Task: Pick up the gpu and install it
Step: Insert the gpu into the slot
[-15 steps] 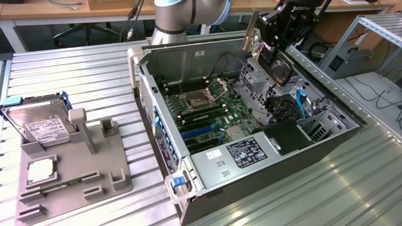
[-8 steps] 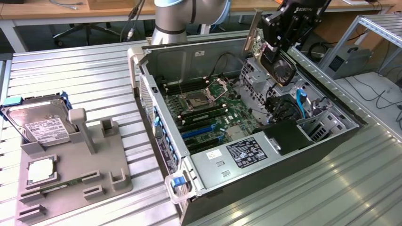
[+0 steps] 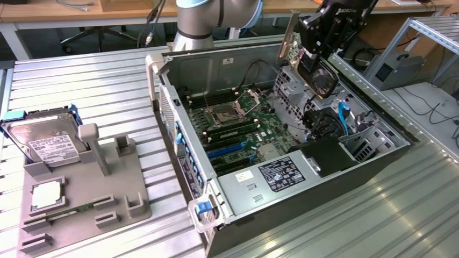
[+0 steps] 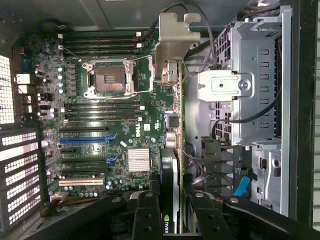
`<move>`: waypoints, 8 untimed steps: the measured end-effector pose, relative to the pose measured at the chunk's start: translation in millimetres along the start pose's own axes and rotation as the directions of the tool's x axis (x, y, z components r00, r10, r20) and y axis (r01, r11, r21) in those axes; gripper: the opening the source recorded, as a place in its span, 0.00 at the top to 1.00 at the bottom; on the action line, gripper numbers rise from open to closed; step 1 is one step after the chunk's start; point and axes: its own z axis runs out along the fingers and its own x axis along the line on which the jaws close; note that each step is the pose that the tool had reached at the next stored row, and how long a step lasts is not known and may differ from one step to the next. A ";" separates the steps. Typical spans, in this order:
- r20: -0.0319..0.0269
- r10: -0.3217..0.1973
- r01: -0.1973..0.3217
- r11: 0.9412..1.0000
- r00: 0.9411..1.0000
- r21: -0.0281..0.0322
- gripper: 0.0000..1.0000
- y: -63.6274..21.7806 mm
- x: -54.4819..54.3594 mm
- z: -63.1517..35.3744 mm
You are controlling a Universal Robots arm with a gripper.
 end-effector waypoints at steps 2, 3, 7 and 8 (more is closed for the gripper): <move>0.000 0.000 0.000 1.000 1.000 0.000 0.73 0.0 0.0 0.0; 0.000 0.000 0.000 1.000 1.000 0.000 0.73 0.0 0.0 0.0; 0.000 -0.016 0.016 1.000 1.000 0.000 0.73 0.0 0.0 0.0; 0.000 -0.023 0.023 1.000 1.000 -0.001 0.73 0.0 0.0 0.0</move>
